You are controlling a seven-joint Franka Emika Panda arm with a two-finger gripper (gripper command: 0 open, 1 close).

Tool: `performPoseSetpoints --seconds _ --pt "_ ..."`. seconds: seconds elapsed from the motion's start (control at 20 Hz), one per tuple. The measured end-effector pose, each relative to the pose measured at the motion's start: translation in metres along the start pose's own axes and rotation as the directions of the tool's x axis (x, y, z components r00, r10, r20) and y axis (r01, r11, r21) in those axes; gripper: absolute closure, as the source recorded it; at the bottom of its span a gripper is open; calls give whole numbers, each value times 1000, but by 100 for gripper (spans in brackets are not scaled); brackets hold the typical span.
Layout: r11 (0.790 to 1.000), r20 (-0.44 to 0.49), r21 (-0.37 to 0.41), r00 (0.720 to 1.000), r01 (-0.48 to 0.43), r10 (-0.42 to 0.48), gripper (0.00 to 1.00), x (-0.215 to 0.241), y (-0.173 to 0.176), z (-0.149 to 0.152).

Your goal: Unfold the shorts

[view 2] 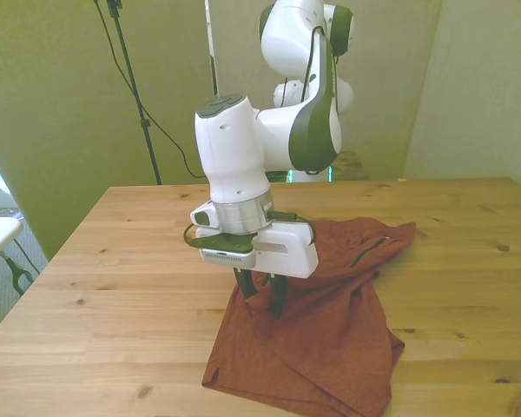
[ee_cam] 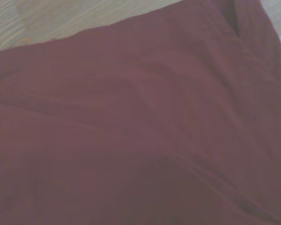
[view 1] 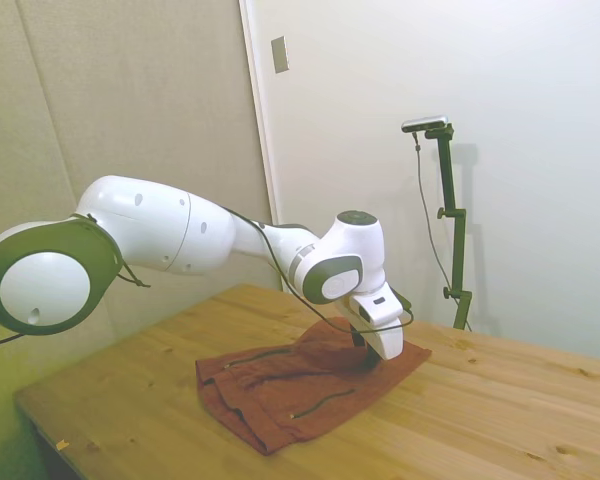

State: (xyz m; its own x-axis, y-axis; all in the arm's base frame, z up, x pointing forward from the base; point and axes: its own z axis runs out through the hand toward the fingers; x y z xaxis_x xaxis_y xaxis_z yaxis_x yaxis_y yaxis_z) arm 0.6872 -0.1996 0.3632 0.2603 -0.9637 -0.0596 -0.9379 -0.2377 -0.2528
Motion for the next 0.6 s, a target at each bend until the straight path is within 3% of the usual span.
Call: performPoseSetpoints --seconds 0.6 --pt "1000 2 8 1000 26 -26 100 -10 -5 -2"
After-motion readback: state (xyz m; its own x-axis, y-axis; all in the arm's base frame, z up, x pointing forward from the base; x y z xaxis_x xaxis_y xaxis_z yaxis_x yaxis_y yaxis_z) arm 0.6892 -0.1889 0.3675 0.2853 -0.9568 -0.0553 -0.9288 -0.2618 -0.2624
